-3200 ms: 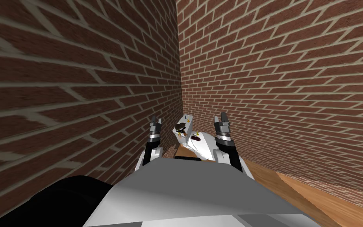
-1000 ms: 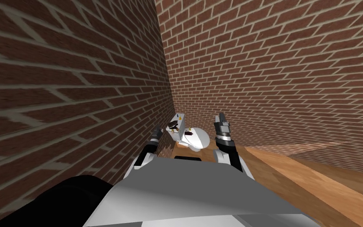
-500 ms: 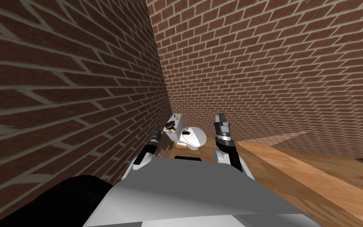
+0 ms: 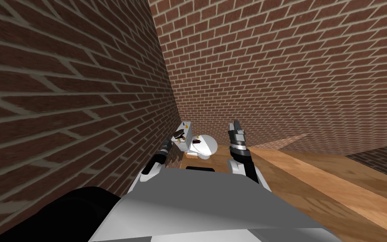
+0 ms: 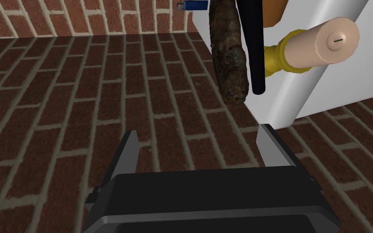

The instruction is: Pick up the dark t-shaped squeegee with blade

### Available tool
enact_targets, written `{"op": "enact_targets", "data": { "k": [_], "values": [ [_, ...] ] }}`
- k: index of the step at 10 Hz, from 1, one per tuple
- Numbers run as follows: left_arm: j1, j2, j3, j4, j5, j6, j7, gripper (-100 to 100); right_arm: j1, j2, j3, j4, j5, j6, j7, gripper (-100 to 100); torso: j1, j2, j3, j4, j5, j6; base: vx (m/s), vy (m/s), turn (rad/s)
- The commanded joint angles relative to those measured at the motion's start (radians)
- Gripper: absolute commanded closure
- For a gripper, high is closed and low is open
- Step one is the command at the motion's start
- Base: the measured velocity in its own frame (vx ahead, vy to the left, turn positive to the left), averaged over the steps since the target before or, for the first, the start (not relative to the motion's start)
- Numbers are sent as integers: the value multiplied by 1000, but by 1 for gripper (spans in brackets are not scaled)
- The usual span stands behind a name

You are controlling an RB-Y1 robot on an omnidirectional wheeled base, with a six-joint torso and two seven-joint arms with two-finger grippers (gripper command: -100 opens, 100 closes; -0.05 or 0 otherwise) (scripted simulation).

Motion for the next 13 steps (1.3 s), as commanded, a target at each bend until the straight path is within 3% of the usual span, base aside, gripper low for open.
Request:
{"op": "enact_targets", "data": {
  "k": [1, 7, 10, 13],
  "values": [
    [-4, -3, 14, 3, 5, 50, 8, -100, 0, 0, 0, 0, 0, 0, 0, 0, 0, 0, 0, 0, 0, 0, -4, -9, -235],
    [-19, -45, 58, -1, 11, 203, 34, -100, 0, 0, 0, 0, 0, 0, 0, 0, 0, -1, -1, 0, 0, 0, 5, -2, -156],
    [-29, -96, 78, -4, 12, 271, 48, -100, 0, 0, 0, 0, 0, 0, 0, 0, 1, -2, -1, 0, 0, 0, 22, 3, -136],
    [-38, -172, 92, -6, 12, 316, 57, -100, 0, 0, 0, 0, 0, 0, 0, 0, -1, -8, -6, -3, 4, 4, 29, 10, -102]
  ]
}}
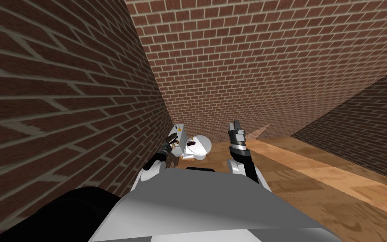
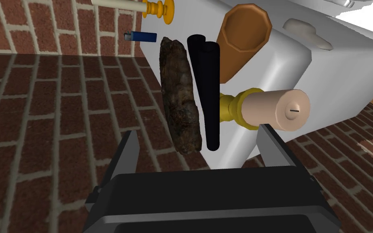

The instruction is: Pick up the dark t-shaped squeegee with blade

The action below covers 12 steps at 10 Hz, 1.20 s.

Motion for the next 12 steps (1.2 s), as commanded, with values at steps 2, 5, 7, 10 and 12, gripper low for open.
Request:
{"op": "enact_targets", "data": {
  "k": [2, 5, 7, 10, 12],
  "values": [
    [-5, -66, 5, 1, 4, 24, 6, -100, 0, 0, 0, 0, 0, 0, 0, 0, -1, -3, -2, -1, 1, 1, 41, -2, -69],
    [-24, -59, 5, 21, -3, -8, 4, -100, 0, 0, 0, 0, 0, 0, 0, 0, -1, -3, -2, -1, 1, 1, 11, 7, 7],
    [-15, -59, 3, 15, -2, 0, 3, 100, 0, 0, 0, 0, 0, 0, 0, 0, 0, -3, -2, -1, 1, 1, 4, 7, 2],
    [-15, -59, 3, 15, -2, 1, 3, 100, 0, 0, 0, 0, 0, 0, 0, 0, -1, -2, -2, -1, 1, 1, 0, 0, 0],
    [-15, -59, 3, 15, -2, 1, 3, 0, 0, 0, 0, 0, 0, 0, 0, 0, -1, -2, -2, -1, 1, 1, 0, 0, 0]
  ]
}}
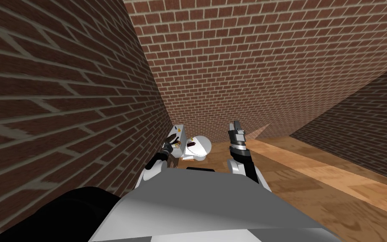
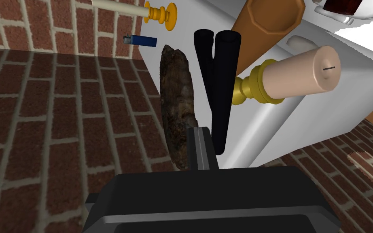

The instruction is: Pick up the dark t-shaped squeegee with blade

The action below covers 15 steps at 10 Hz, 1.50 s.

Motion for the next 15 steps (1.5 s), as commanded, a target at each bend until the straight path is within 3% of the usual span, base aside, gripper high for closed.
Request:
{"op": "enact_targets", "data": {
  "k": [1, 4, 7, 12, 15],
  "values": [
    [3, 43, 1, -5, 1, 8, -5, -100, 0, 0, 0, 0, 0, 0, 0, 0, 0, 0, 0, 0, 0, 0, -40, -6, -9],
    [9, 118, 3, -25, 4, 32, -20, -100, 0, 0, 0, 0, 0, 0, 0, 0, -1, 5, 3, 1, 0, 0, -78, -22, -31],
    [22, 166, 7, -75, 13, 87, -54, -100, 0, 0, 0, 0, 0, 0, 0, 0, -1, 6, 4, 1, 0, 0, -94, -26, -76],
    [69, 138, 12, -174, 35, 186, -100, -100, 0, 0, 0, 0, 0, 0, 0, 0, -2, 2, 2, 1, -1, 0, -46, -38, -78],
    [117, 160, 3, -214, 45, 239, -91, -100, 0, 0, 0, 0, 0, 0, 0, 0, -1, -1, -1, 0, 0, 0, 36, -21, -25]
  ]
}}
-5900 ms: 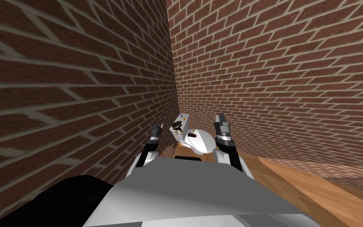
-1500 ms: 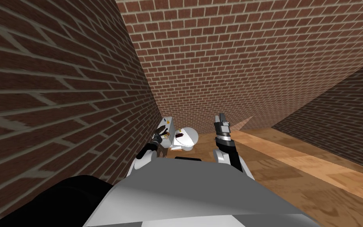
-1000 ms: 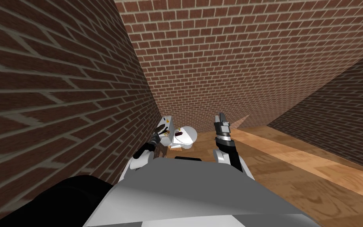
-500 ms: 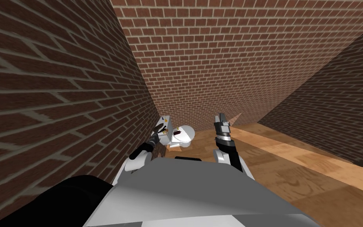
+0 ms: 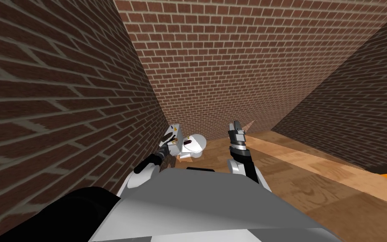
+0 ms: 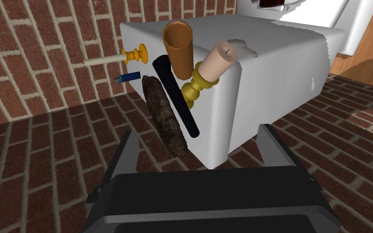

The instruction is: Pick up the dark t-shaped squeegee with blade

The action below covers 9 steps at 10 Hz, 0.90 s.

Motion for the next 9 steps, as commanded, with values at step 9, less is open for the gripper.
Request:
{"op": "enact_targets", "data": {
  "k": [9],
  "values": [
    [60, -135, -24, -45, -11, 36, 113, -100, 0, 0, 0, 0, 0, 0, 0, 0, 2, -2, -1, -1, 1, 0, 124, 34, 32]
  ]
}}
